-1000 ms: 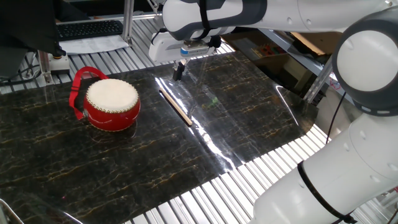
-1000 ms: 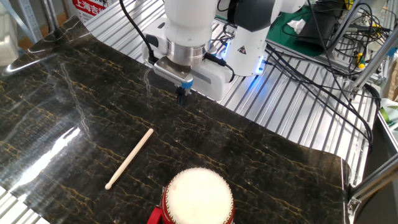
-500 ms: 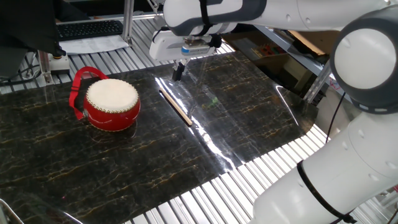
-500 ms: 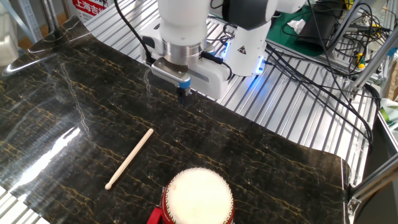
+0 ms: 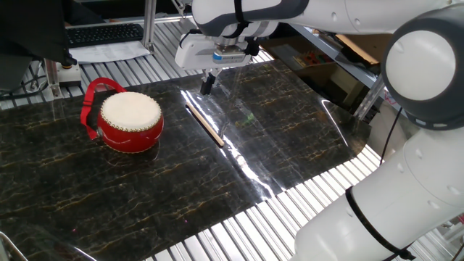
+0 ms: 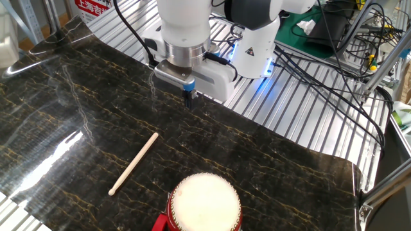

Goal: Play the drum

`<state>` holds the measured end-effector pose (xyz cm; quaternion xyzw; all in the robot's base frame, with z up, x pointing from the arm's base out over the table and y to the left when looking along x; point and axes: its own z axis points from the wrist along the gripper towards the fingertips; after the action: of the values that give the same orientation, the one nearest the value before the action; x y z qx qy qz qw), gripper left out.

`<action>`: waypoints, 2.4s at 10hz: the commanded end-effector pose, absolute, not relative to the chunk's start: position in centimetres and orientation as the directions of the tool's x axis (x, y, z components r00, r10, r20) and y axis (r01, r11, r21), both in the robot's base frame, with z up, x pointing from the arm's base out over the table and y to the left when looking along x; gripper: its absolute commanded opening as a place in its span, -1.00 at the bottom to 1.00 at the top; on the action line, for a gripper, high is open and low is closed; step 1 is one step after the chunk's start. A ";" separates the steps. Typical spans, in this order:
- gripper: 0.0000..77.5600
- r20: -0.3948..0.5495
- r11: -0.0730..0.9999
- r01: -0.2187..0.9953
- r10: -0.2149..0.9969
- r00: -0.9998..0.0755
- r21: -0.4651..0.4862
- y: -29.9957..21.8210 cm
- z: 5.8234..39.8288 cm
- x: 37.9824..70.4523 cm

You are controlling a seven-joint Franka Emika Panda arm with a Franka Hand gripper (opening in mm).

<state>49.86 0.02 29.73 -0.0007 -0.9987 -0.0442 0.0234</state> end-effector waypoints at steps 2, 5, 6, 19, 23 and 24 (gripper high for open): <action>-1.00 0.041 0.996 0.009 0.005 -0.999 0.092 0.0 29.9 49.9; -1.00 0.041 0.997 0.014 0.011 -0.999 0.073 0.0 29.9 49.9; -1.00 0.041 0.998 0.018 0.016 -0.999 0.057 0.0 29.9 49.9; -1.00 0.043 0.999 0.047 0.047 -0.998 -0.002 0.0 29.8 50.1; -1.00 0.042 0.999 0.044 0.044 -0.998 0.000 0.0 29.8 50.1; -1.00 0.042 0.999 0.044 0.044 -0.998 0.000 0.0 29.8 50.1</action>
<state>50.05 0.05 29.63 -0.0218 -0.9995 -0.0002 0.0226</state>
